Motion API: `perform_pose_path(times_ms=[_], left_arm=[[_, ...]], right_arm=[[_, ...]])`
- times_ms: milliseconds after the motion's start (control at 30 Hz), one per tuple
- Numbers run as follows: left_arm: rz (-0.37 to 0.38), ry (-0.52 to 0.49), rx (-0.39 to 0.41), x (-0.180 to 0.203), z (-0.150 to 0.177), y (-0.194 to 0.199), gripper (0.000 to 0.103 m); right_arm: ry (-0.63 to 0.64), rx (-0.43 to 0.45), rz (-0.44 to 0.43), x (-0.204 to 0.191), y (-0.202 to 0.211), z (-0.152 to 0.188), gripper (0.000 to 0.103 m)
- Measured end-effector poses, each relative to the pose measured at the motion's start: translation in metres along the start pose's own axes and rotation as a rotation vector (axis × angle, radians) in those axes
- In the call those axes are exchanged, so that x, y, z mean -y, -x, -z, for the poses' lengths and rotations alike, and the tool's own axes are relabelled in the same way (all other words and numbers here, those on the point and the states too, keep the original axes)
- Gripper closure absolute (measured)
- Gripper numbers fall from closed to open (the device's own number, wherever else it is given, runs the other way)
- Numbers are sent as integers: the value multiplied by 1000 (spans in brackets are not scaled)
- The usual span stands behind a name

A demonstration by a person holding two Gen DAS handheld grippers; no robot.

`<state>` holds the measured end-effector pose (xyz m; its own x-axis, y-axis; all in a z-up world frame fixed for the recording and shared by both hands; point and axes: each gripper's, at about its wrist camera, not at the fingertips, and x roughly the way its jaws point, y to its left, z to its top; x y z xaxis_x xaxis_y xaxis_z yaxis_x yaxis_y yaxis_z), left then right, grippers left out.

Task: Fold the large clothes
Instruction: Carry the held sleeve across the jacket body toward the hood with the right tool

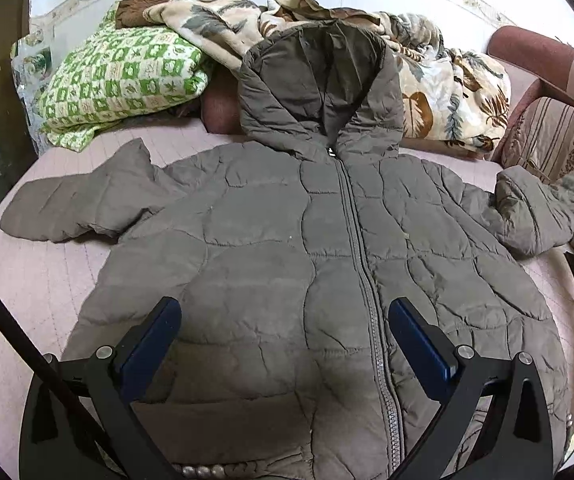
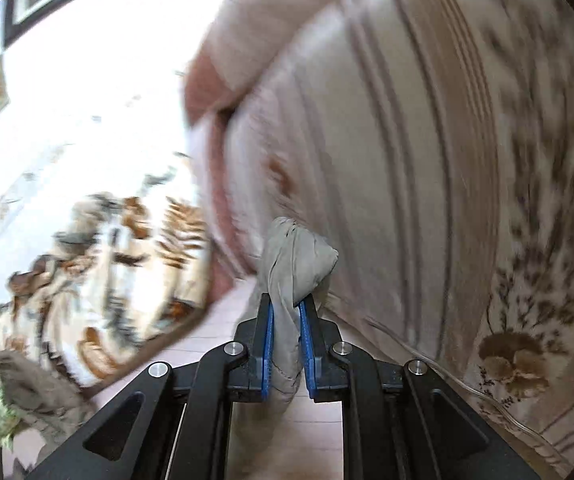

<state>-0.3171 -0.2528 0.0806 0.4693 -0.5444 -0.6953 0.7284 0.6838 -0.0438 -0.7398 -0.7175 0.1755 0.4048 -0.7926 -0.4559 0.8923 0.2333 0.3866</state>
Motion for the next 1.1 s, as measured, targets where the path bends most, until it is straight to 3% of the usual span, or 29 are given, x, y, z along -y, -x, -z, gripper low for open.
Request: perform_pose_path(times_ms=[167, 333, 500, 633, 900, 1100], left_arm=[[-11, 27, 29, -9, -3, 9, 0], [-32, 54, 51, -19, -9, 13, 0], [-68, 71, 75, -34, -16, 13, 0], [-74, 117, 61, -51, -19, 9, 0], [-93, 198, 47, -84, -21, 6, 0], [-53, 251, 4, -96, -27, -10, 0]], right_arm=[[74, 16, -139, -64, 43, -7, 90], [193, -28, -287, -143, 73, 20, 90], [341, -119, -447, -236, 91, 85, 90], [463, -196, -525, -294, 95, 153, 90], [534, -433, -603, -351, 58, 296, 90], [558, -580, -587, -362, 36, 358, 86]])
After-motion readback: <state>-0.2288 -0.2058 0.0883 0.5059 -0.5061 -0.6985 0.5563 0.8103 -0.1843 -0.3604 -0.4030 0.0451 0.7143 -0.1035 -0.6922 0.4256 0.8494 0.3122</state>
